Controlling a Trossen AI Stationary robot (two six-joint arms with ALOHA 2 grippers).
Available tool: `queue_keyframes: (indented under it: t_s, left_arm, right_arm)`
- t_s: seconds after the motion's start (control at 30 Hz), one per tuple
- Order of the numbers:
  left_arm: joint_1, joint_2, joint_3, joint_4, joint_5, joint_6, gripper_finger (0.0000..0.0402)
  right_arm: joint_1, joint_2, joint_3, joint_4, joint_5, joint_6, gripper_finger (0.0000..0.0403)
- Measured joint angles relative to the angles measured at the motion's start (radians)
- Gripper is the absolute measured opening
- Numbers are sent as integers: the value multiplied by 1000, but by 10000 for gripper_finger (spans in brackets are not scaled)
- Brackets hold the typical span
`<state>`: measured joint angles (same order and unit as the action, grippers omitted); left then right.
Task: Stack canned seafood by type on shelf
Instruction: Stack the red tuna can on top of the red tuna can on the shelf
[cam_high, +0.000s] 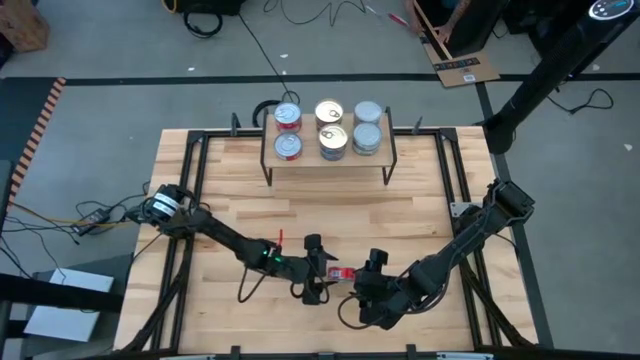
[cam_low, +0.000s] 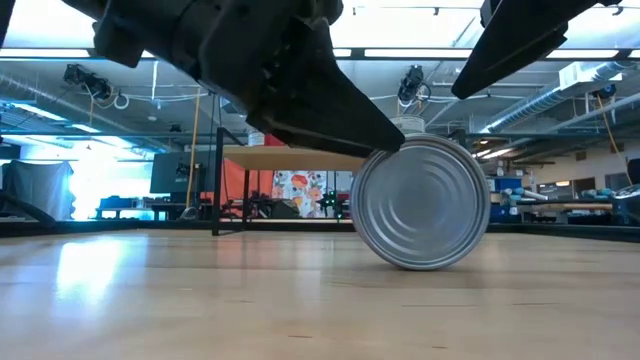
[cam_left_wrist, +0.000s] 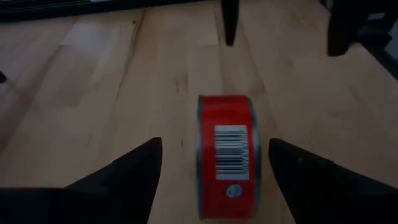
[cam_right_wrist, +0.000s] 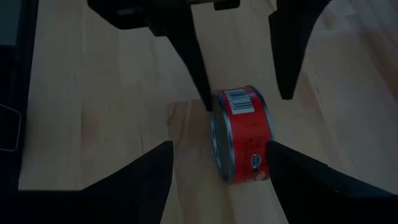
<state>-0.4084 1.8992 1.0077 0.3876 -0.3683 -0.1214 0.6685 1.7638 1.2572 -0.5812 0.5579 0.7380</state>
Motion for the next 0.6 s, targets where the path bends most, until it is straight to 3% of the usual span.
queue_keyframes:
  t_s: [0.6]
  left_arm:
    - [8, 10, -1, 15, 33, 5, 274]
  right_arm:
    - [0, 0, 0, -1, 0, -7, 263]
